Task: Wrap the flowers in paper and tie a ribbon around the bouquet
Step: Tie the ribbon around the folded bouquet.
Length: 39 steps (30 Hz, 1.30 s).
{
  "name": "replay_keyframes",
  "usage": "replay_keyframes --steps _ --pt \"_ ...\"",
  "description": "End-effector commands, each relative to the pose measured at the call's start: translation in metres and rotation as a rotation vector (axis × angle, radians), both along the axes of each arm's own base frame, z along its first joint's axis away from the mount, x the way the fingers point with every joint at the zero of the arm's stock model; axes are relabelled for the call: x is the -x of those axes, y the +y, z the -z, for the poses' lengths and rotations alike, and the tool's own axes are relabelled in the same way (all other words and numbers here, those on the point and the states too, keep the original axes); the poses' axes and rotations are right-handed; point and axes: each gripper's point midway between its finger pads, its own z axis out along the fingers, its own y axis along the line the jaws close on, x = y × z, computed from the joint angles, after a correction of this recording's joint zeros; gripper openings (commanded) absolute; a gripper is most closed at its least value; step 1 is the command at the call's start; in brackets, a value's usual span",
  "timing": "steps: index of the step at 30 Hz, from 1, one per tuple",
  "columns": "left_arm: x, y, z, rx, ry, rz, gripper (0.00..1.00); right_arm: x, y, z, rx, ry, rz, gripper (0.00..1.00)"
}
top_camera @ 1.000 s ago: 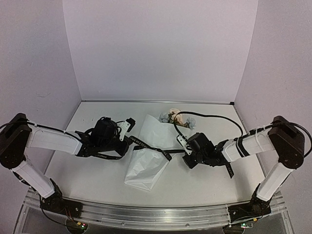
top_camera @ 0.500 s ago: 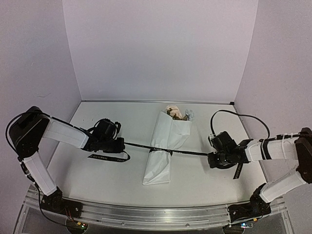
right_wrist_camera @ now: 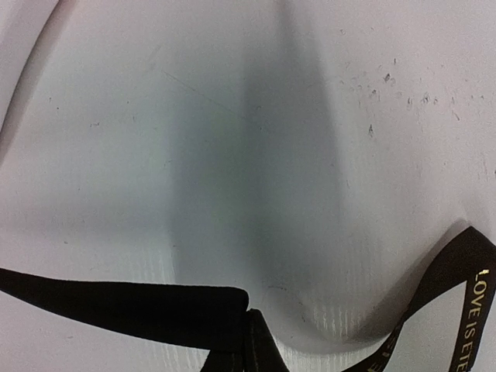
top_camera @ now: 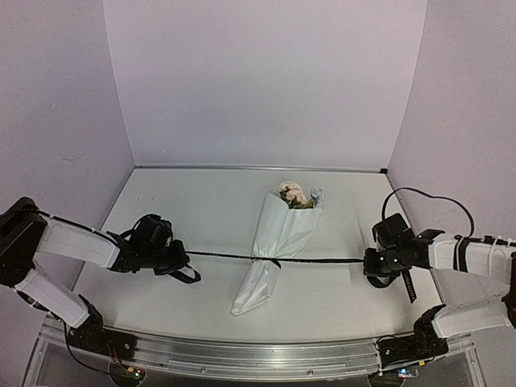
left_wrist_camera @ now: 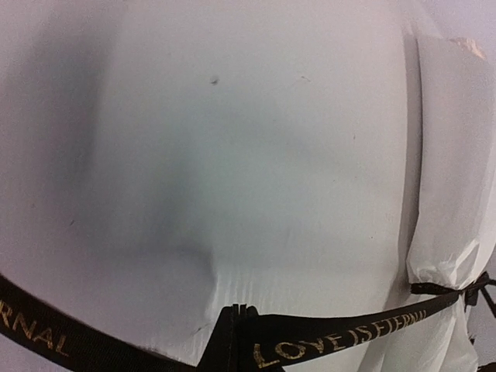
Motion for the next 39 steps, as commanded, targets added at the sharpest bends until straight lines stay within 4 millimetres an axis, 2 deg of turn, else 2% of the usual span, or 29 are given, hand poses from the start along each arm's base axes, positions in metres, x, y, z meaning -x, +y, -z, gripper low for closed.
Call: replay_keyframes --steps 1,7,12,14,17,20,23,26,31,35,39 --pt "0.022 0.052 0.012 -0.002 0.044 -0.292 0.00 0.030 -0.047 0.007 0.124 0.074 0.143 0.00" --pt "0.061 0.052 0.004 -0.099 0.023 -0.304 0.00 0.048 -0.067 0.010 0.123 0.144 0.236 0.00" --pt "0.069 0.034 -0.011 -0.172 -0.031 -0.218 0.00 0.046 -0.073 0.011 0.065 0.193 0.326 0.00" --pt "0.064 0.032 -0.013 -0.224 -0.059 -0.193 0.00 0.040 -0.074 0.008 0.054 0.208 0.353 0.00" --pt "0.045 0.017 -0.025 -0.259 -0.108 -0.118 0.00 0.033 -0.078 0.007 0.034 0.224 0.401 0.00" --pt "0.024 0.009 -0.021 -0.236 -0.064 -0.034 0.00 0.029 -0.082 0.007 0.031 0.239 0.433 0.00" --pt "0.008 0.013 -0.015 -0.140 -0.008 0.008 0.00 0.029 -0.087 0.008 0.023 0.251 0.465 0.00" --pt "0.004 0.025 -0.001 -0.061 0.095 0.010 0.00 0.031 -0.093 0.009 0.019 0.260 0.494 0.00" --pt "0.019 0.050 0.023 0.035 0.209 -0.087 0.00 0.033 -0.099 0.013 0.000 0.288 0.533 0.00" --pt "0.043 0.059 0.039 0.036 0.278 -0.105 0.00 0.032 -0.100 0.013 -0.013 0.306 0.542 0.00" --pt "0.069 0.055 0.039 0.041 0.298 -0.086 0.00 0.024 -0.100 0.009 -0.016 0.307 0.544 0.00"
